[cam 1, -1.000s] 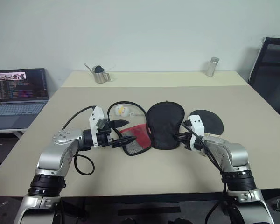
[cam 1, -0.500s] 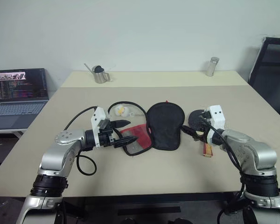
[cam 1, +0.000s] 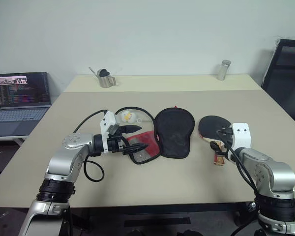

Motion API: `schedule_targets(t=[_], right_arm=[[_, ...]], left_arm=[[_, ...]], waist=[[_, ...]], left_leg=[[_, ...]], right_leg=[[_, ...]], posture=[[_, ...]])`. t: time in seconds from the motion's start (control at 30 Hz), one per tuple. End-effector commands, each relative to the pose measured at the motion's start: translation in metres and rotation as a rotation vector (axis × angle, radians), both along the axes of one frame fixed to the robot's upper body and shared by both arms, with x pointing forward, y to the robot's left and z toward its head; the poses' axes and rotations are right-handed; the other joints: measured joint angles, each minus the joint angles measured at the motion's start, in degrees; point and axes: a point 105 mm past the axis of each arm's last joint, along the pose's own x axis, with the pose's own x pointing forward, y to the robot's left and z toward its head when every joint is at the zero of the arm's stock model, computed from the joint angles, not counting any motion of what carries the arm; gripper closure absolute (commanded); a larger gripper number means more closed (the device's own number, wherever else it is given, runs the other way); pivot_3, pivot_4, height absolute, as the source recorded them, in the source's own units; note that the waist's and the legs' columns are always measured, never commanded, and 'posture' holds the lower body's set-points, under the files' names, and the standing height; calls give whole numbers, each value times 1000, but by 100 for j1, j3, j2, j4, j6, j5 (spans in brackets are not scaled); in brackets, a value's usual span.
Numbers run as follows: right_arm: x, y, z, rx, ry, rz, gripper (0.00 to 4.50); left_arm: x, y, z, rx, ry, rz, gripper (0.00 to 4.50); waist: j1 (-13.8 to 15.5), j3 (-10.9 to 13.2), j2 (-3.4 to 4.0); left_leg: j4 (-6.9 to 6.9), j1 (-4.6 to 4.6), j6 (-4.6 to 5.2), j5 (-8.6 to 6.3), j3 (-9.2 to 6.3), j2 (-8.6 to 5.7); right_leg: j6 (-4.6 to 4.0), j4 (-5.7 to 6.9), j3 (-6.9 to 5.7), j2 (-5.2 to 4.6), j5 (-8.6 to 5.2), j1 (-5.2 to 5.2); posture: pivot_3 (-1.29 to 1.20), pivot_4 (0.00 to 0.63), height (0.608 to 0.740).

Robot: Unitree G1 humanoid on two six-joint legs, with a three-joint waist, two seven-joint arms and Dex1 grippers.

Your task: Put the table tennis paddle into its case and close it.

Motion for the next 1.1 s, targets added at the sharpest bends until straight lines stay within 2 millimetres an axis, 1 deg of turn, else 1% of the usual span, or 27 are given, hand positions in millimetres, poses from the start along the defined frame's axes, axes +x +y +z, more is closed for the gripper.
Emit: schedule_targets(t=[0.03, 0.1, 0.17, 0.23, 0.3, 0.5, 0.7, 0.8, 0.9, 0.97, 1.03, 1.07, 1.1], right_arm=[[-2, -3, 4, 14, -20, -30, 23], [-3, -1, -3, 31, 6, -47, 23], [-5, 7, -10, 59, 31, -42, 23], [-5, 14, -14, 72, 41, -34, 23], [-3, 17, -16, 73, 43, -34, 23], [11, 10, -18, 30, 29, -55, 23], [12, 7, -24, 37, 40, -69, 23], [10, 3, -29, 52, 54, -93, 606], [9, -1, -30, 57, 58, -119, 1680], [9, -9, -30, 80, 49, -188, 2443], [10, -16, -26, 72, 28, -226, 3076], [11, -17, -24, 69, 18, -231, 3297], [12, -17, -23, 67, 12, -234, 3343]], left_arm=[[1, -3, 12, -1, -57, -15, 105], [1, -2, 13, 0, -59, -11, 105], [2, -2, 13, -1, -61, -7, 105], [2, -1, 12, -1, -62, -5, 105], [2, -1, 12, -1, -63, -4, 105], [2, 0, 12, -4, -65, 5, 105], [2, 0, 12, -5, -64, 10, 105], [2, 1, 12, -4, -63, 12, 105], [1, 2, 12, -3, -62, 14, 105], [1, 2, 11, -3, -61, 17, 105], [1, 2, 11, -2, -61, 19, 105], [1, 2, 11, -3, -62, 19, 105], [1, 2, 11, -3, -62, 19, 105]], waist=[[-1, 0, 0], [0, 0, 0], [-1, 0, 0], [-3, 0, 0], [-3, 0, 0], [-9, -1, -1], [-7, -1, -1], [-7, -1, -2], [-6, -1, -2], [-6, -2, -2], [-6, -3, -5], [-6, -5, -7], [-6, -7, -10]], left_leg=[[0, 0, 0, 0, -1, 0], [-1, 0, 0, 0, -1, 1], [-1, 0, 0, 0, 0, 0], [-1, 0, 0, 0, 0, 1], [-2, 0, 0, 0, -1, 1], [1, 2, 0, 0, 3, 1], [1, 1, 0, 0, 5, 0], [1, 1, 0, 0, 5, 0], [1, 1, 0, 0, 4, 1], [-1, 1, 0, 0, 4, 1], [0, 1, 0, 0, 2, 2], [1, 2, 0, 0, 1, 2], [4, 2, 0, 0, 2, 1]], right_leg=[[0, 0, 0, 1, 0, 0], [0, 0, 0, 1, 0, 0], [0, 0, 0, 1, 0, 0], [0, -1, 1, 1, 0, 0], [0, 0, 0, 1, 0, -1], [5, -1, 4, 2, 4, 0], [5, -4, 5, 2, 4, 1], [6, -4, 6, 1, 5, 1], [6, -4, 5, 2, 5, 1], [6, -5, 5, 2, 5, 1], [6, -5, 4, 2, 5, 2], [8, -6, 4, 2, 6, 4], [12, -7, 5, 2, 8, 6]], posture=[[0, 150, 740], [0, 150, 740], [0, 150, 740], [0, 150, 740], [0, 150, 740], [0, 150, 740], [0, 150, 740], [0, 150, 740], [0, 150, 740], [0, 150, 740], [0, 150, 740], [0, 150, 740], [0, 150, 740]])
